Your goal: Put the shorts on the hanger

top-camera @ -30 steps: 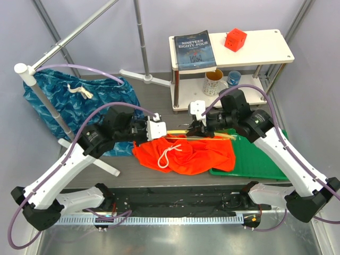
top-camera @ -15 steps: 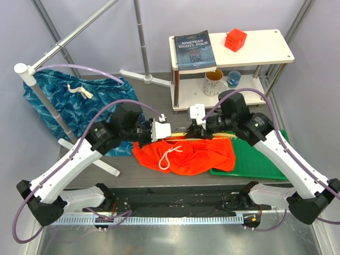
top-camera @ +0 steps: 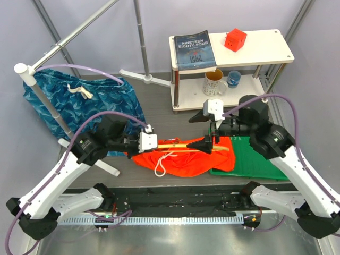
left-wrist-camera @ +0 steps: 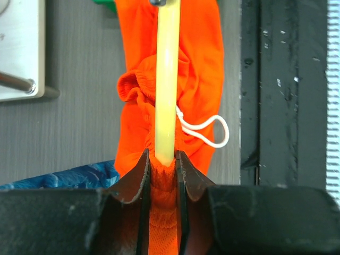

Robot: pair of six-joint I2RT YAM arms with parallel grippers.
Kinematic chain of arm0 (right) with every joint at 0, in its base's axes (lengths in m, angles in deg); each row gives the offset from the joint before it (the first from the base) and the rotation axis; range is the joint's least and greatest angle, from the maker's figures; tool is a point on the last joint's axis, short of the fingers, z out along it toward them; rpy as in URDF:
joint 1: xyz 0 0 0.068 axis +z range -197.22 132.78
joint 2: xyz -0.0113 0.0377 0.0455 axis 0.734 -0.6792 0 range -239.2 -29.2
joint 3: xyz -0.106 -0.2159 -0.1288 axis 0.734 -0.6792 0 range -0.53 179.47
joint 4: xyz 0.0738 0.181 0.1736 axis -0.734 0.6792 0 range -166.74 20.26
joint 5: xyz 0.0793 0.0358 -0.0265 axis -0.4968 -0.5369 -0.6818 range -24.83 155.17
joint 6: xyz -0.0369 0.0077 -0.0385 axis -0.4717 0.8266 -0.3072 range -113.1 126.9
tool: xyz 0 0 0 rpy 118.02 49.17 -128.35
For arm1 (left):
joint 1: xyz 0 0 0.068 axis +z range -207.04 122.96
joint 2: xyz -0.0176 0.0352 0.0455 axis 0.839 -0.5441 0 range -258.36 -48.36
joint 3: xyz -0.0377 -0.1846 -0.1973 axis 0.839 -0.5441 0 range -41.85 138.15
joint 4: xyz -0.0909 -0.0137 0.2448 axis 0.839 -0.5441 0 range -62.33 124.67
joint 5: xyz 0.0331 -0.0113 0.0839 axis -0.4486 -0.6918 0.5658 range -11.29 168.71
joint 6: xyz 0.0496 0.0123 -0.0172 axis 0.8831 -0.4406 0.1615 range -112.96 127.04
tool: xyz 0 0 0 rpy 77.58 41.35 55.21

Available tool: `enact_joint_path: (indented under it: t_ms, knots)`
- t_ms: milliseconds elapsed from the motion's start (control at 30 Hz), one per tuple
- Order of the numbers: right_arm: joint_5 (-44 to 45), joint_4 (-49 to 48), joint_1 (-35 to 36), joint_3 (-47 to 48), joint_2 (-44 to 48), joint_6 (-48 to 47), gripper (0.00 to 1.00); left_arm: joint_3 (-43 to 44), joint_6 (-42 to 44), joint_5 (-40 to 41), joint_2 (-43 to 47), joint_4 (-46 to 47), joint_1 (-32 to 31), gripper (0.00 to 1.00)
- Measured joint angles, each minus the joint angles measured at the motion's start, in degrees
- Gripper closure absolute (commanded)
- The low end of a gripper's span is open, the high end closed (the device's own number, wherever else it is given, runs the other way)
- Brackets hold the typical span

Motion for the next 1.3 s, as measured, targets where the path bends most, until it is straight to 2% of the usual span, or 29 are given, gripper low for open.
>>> enact_joint_path:
  t_ms: [133,233,300,367,467,600,833,1067,1300]
  knots:
    - [1.9,-3.0,0.0,-0.1,3.2,9.2,0.08,-0.8,4.9,-3.8,2.7,-4.3,0.0,1.0]
    - [4.1,-3.6,-1.1,-0.1,2.7,14.0,0.14,-1.1,10.0,-5.8,3.5,-8.1,-0.2,1.0]
    - [4.7,-3.3,-3.4,-0.1,0.0,16.5,0.17,-1.0,13.9,-6.6,3.3,-11.1,-0.7,1.0]
    - [4.3,-2.4,-5.9,-0.1,-3.7,17.9,0.25,0.0,17.0,-6.8,2.4,-14.5,-1.5,1.0]
    - [4.3,0.1,-8.7,0.0,-11.6,19.2,0.3,1.8,21.1,-7.0,0.3,-18.6,-3.4,1.0]
    - [4.6,4.4,-8.8,-0.1,-20.0,19.1,0.31,2.4,24.6,-6.8,-0.5,-21.4,-5.9,1.0]
    - [9.1,6.5,-3.3,0.0,-25.3,15.5,0.33,3.0,27.3,-6.6,-2.6,-24.1,-10.1,1.0]
    - [14.3,7.7,1.8,1.9,-34.4,9.1,0.35,4.8,26.9,-6.4,-5.6,-25.1,-11.9,1.0]
    - [18.9,8.2,6.7,2.5,-39.0,5.6,0.37,4.8,24.9,-5.9,-5.3,-24.5,-11.9,1.0]
